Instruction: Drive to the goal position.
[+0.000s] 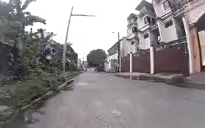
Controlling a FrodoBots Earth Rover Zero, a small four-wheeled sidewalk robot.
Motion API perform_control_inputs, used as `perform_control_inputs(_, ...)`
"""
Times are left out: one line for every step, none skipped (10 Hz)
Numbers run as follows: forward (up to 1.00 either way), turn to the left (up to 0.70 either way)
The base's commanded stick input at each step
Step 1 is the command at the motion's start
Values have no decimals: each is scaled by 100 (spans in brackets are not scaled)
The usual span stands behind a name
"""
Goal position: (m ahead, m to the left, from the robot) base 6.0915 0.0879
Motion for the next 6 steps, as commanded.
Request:
perform_control_inputs(100,3)
perform_control_inputs(100,0)
perform_control_inputs(100,0)
perform_control_inputs(100,0)
perform_control_inputs(100,0)
perform_control_inputs(100,0)
